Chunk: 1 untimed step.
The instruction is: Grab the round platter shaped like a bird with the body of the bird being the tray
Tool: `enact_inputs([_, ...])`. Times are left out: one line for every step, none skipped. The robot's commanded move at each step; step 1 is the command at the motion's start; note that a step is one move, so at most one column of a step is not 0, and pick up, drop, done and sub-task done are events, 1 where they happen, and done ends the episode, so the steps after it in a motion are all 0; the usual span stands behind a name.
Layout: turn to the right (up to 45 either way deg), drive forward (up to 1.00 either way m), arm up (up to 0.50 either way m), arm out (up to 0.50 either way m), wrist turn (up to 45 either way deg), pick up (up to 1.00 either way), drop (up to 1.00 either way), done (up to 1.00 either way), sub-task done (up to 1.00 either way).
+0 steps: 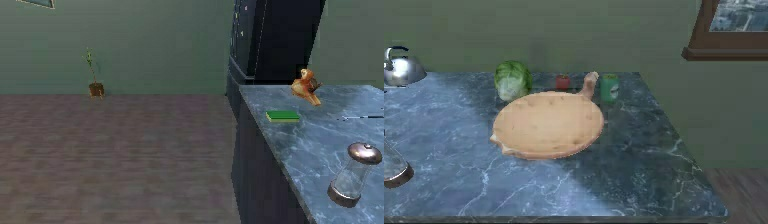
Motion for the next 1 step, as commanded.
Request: enact_inputs([0.0,0.0,0.5,0.0,0.0,0.0,0.0,0.0,0.0])
